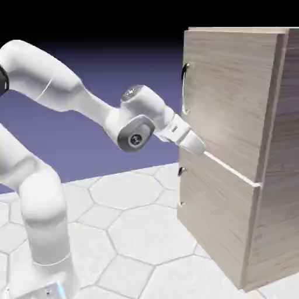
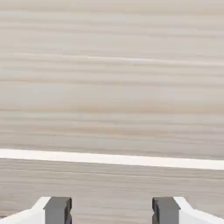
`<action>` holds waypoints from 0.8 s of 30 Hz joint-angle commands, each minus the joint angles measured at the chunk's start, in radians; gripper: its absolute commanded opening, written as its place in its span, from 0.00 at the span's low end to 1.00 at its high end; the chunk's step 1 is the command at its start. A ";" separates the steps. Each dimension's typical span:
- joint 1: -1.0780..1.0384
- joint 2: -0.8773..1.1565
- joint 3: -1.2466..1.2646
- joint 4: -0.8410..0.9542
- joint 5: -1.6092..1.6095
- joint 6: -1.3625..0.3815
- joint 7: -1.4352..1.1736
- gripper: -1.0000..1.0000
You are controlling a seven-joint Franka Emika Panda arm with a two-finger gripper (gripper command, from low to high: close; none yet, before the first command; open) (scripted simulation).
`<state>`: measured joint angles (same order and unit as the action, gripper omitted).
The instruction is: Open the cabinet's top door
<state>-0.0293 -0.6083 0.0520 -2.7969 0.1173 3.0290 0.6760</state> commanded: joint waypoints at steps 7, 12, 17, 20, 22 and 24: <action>-0.107 -0.099 0.135 0.034 0.305 -0.021 -0.169 0.50; -0.184 -0.170 0.232 0.058 0.522 -0.036 -0.289 0.50; -0.260 -0.241 0.328 0.083 0.740 -0.051 -0.410 0.50; -0.306 -0.284 0.386 0.097 0.870 -0.059 -0.482 0.50; -0.337 -0.312 0.424 0.107 0.957 -0.065 -0.531 0.50; -0.367 -0.341 0.463 0.117 1.044 -0.071 -0.579 0.50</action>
<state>-0.3964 -0.9492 0.5151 -2.6804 1.1613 2.9576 0.0972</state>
